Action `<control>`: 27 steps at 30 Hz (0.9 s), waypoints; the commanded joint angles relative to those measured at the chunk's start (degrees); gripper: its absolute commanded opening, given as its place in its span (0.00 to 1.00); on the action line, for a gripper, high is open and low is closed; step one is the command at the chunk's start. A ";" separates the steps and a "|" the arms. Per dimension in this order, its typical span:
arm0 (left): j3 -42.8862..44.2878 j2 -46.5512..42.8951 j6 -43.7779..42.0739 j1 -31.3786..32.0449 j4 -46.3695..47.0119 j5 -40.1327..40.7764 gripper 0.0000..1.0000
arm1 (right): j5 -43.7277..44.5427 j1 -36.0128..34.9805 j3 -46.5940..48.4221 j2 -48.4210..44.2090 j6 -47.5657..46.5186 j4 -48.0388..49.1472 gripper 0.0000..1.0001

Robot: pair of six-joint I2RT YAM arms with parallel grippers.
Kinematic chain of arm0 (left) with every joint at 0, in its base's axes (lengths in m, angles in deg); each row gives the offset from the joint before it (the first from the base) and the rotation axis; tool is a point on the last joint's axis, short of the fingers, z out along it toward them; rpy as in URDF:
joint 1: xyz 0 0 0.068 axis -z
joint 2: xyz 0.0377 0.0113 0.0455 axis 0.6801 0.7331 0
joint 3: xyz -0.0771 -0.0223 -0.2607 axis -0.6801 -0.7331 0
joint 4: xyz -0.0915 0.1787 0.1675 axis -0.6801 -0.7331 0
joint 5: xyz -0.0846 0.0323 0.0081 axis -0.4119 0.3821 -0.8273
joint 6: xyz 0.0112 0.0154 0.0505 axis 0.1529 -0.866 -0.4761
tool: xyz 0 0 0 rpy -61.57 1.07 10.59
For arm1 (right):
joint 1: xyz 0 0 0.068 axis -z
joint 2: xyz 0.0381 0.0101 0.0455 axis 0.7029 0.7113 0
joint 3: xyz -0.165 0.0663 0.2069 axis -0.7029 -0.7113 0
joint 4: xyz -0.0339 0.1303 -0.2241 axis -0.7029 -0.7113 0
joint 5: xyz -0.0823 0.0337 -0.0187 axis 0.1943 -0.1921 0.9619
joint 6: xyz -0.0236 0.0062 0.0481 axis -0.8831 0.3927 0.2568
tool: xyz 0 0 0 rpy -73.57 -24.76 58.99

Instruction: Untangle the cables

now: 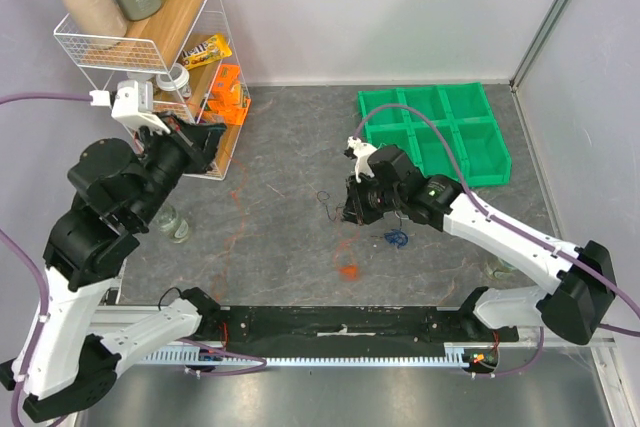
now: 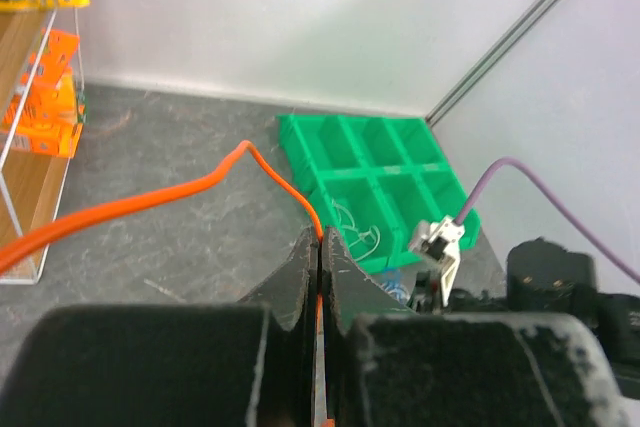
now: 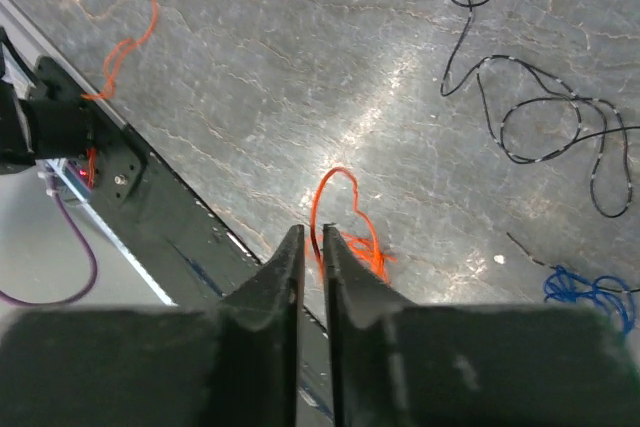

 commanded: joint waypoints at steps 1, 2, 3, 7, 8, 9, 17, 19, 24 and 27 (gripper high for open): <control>6.55 3.16 -3.23 0.09 2.49 0.74 0.02 | -0.23 -0.34 1.97 -0.53 -5.26 -2.24 0.37; 7.60 3.78 -3.49 0.09 2.49 0.21 0.01 | 0.64 -0.34 3.46 0.18 -6.58 -3.47 0.47; 9.01 4.22 -3.58 0.09 2.23 -0.14 0.02 | 1.52 -0.34 5.30 1.05 -8.25 -4.53 0.57; 9.81 4.58 -2.88 0.27 2.05 -0.76 0.01 | 3.98 -0.43 11.11 4.57 -12.04 -4.80 0.77; 9.11 4.32 -2.79 0.09 1.96 -0.85 0.02 | 3.90 -0.43 11.99 5.62 -12.22 -4.02 0.77; 7.98 4.05 -2.44 0.09 1.44 -0.59 0.02 | 3.55 -0.51 12.96 7.20 -12.13 -3.40 0.77; -5.90 2.29 15.82 0.18 -19.80 14.34 0.02 | -3.30 -1.66 15.96 15.38 -7.39 4.68 0.77; -11.08 2.82 21.17 0.00 -24.73 17.16 0.02 | -4.97 -2.18 15.70 17.31 -6.34 7.14 0.77; -19.71 3.08 34.62 0.00 -32.47 17.43 0.02 | -7.70 -4.64 16.74 22.85 -5.80 10.93 0.77; -25.50 2.39 41.67 -0.26 -35.22 14.90 0.02 | -9.54 -6.49 17.36 27.15 -6.07 15.49 0.78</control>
